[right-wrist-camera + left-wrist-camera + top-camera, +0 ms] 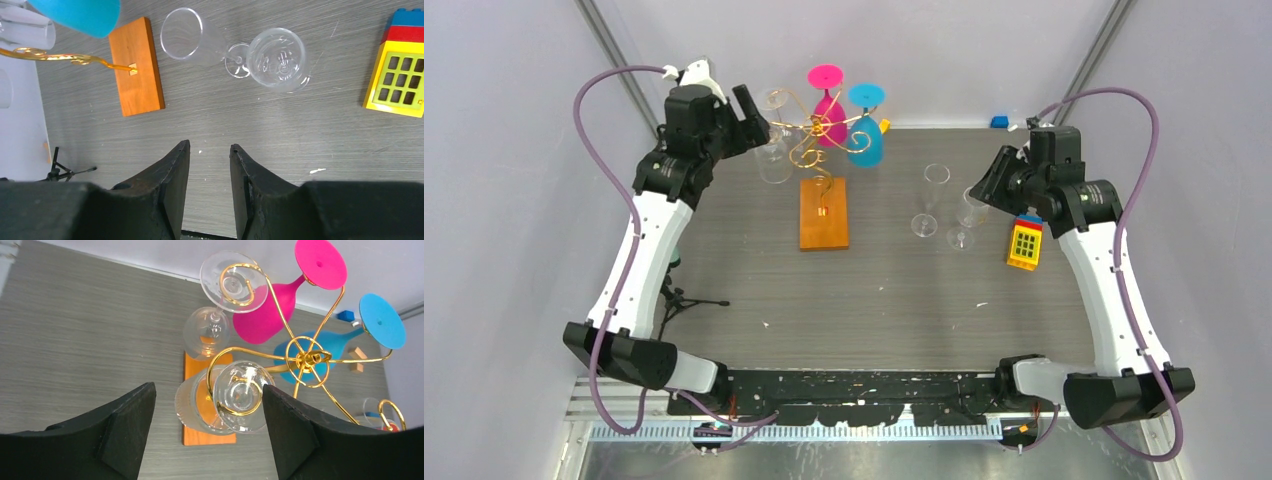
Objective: Take the wine glass off the wine glass rack
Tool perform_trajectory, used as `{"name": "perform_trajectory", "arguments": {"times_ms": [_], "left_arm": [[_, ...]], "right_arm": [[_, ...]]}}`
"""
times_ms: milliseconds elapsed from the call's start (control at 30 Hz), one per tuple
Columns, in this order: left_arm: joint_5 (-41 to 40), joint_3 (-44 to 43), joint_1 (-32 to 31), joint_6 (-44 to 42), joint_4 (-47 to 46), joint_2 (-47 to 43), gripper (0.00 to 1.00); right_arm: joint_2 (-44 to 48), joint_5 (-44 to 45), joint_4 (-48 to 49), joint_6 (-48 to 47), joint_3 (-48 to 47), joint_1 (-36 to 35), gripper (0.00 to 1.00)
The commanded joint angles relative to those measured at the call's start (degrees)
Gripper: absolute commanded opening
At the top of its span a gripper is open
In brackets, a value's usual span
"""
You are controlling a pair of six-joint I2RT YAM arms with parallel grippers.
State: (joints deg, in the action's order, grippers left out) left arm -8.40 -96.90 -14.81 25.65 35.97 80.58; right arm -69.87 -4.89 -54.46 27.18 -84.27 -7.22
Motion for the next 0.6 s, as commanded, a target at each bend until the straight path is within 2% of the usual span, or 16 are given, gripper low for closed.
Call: {"name": "perform_trajectory", "arguments": {"times_ms": [0,133,367,433,567], "left_arm": [[9.0,1.9,3.8,5.9,-2.8,-2.4,0.76],[15.4,6.3,7.7,11.8,-7.8,-4.2,0.63],[21.6,7.4,9.3,15.5,-10.2,-3.6,0.43],[22.6,7.7,9.4,16.2,-11.2,-3.6,0.4],[23.5,7.8,9.4,16.9,-12.2,-3.8,0.41]], "right_arm": [[3.3,-2.7,2.5,1.3,0.7,0.1,0.41],[3.9,-2.7,2.7,1.5,0.9,0.2,0.41],[4.3,-2.7,3.2,1.6,1.8,0.2,0.41],[4.3,-2.7,3.3,1.6,2.0,0.2,0.41],[4.5,-2.7,3.4,1.6,2.3,0.2,0.41]]}}
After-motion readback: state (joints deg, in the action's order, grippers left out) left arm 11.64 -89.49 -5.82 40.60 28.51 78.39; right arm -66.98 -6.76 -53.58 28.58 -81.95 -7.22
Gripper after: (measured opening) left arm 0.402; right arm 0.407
